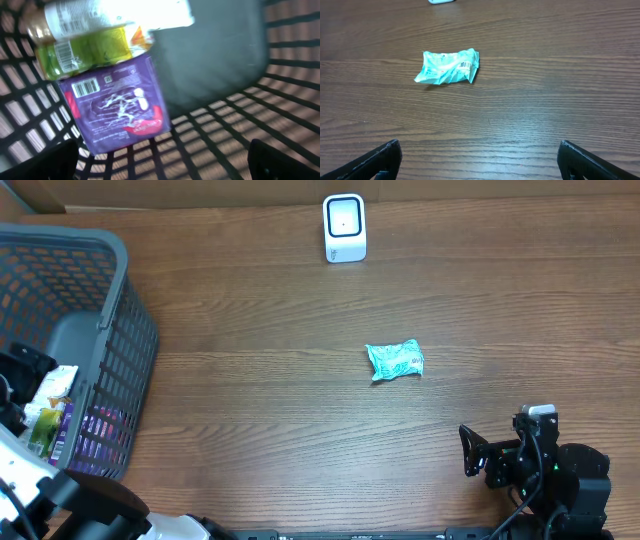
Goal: Scan the item barcode
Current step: 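Reach the left gripper into the basket and grasp the purple snack bag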
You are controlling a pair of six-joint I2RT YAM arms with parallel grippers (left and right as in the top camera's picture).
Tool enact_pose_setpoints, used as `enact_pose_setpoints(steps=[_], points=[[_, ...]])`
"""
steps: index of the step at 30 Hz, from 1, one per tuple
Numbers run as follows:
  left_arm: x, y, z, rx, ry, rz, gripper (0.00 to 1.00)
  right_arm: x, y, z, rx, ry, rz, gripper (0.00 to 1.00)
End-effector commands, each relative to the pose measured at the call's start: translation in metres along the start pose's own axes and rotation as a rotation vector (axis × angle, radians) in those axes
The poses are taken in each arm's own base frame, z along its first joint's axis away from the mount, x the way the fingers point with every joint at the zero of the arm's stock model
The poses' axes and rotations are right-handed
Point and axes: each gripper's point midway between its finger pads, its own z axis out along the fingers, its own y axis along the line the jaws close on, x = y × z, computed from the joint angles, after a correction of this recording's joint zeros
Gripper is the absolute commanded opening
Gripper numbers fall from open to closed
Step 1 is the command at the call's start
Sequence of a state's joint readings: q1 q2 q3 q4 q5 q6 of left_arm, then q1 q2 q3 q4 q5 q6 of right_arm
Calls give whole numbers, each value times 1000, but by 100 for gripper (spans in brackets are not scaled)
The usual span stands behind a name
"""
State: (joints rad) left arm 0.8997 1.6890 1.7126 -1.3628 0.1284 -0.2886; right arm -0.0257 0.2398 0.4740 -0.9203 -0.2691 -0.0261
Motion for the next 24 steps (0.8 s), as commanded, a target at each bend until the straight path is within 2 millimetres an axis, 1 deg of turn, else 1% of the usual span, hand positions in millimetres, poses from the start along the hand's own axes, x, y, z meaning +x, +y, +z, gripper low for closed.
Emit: enact_pose_setpoints(steps=[1,4,7,8,9,13,18,19,20,21,22,23,24], points=[[11,14,39,-47,35,-60,100,-9,1,-5,6,-27,-7,100],[21,15,77,-54,43,-40,100,-9,1,-5,6,-28,-7,100],[37,23,103,-113,58,-42,100,-9,1,-5,6,-27,-7,100],[40,26,108,-135,60,-42,100,-9,1,-5,6,-27,-7,100],[46,33,117,-172,59,-43,100,-9,1,-5,6,-27,-7,100],[57,41,136,-202,57,-46,100,-9,1,-5,6,-27,-7,100],[64,46,155,-198,37,-56,100,-9,1,-5,6,-27,-7,100],[66,47,158,-198,37,-56,97,-9,1,-5,6,-27,-7,100],[67,48,160,-198,39,-56,93,-9,1,-5,6,-27,-7,100],[69,48,161,-199,41,-56,79,-9,1,-5,6,-27,-7,100],[69,49,161,-198,43,-56,45,-9,1,-5,6,-27,-7,100],[69,48,161,-195,44,-56,19,-9,1,-5,6,-27,-7,100],[69,47,161,-189,45,-57,4,-9,1,-5,6,-27,-6,100]])
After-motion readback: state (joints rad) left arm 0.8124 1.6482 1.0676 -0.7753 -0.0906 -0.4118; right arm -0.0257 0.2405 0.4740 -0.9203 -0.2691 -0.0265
